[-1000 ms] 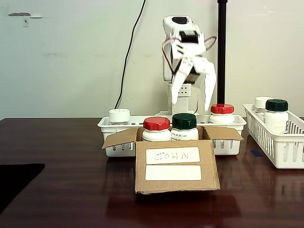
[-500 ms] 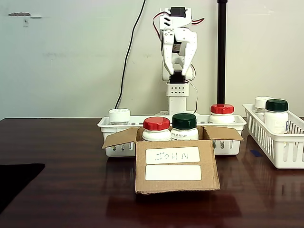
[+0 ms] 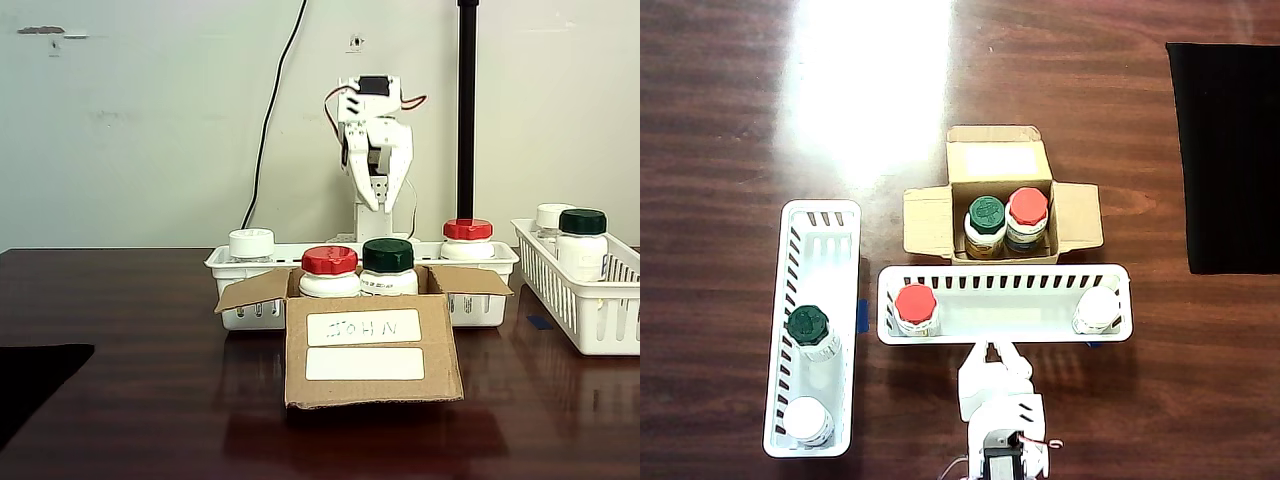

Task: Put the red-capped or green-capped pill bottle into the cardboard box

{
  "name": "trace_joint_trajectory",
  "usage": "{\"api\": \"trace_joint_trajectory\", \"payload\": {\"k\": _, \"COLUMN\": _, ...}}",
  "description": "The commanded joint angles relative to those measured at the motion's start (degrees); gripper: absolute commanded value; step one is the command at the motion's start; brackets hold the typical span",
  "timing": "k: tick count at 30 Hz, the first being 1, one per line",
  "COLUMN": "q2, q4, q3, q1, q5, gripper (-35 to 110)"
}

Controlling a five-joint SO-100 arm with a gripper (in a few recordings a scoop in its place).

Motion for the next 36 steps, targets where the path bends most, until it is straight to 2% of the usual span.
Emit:
{"api": "trace_joint_trajectory", "payload": {"k": 1, "q2": 10.6, "q4": 0.5, "q3": 6.1, "q1": -0.2, "q5": 1.0, "gripper": 0}}
{"api": "trace_joint_trajectory", "payload": {"k": 6, "q2": 13.5, "q4": 1.9, "q3": 10.0, "q1": 0.6, "q5": 2.7, "gripper": 1}}
{"api": "trace_joint_trajectory", "payload": {"k": 12, "q2": 13.5, "q4": 8.4, "q3": 10.0, "q1": -3.5, "q5": -6.7, "gripper": 1}}
{"api": "trace_joint_trajectory", "payload": {"k": 13, "q2": 13.5, "q4": 10.7, "q3": 10.0, "q1": -4.5, "q5": -5.4, "gripper": 0}}
{"api": "trace_joint_trajectory", "payload": {"k": 16, "q2": 12.8, "q4": 14.6, "q3": 10.1, "q1": -5.4, "q5": 8.5, "gripper": 1}}
{"api": "trace_joint_trajectory", "payload": {"k": 18, "q2": 13.5, "q4": 14.6, "q3": 10.1, "q1": -6.9, "q5": 11.4, "gripper": 1}}
{"api": "trace_joint_trajectory", "payload": {"k": 20, "q2": 13.4, "q4": 14.6, "q3": 10.1, "q1": -8.7, "q5": 7.4, "gripper": 1}}
{"api": "trace_joint_trajectory", "payload": {"k": 28, "q2": 13.4, "q4": 14.6, "q3": 10.1, "q1": -11.7, "q5": -20.6, "gripper": 1}}
{"api": "trace_joint_trajectory", "payload": {"k": 36, "q2": 13.4, "q4": 14.6, "q3": 10.1, "q1": -11.6, "q5": -33.1, "gripper": 1}}
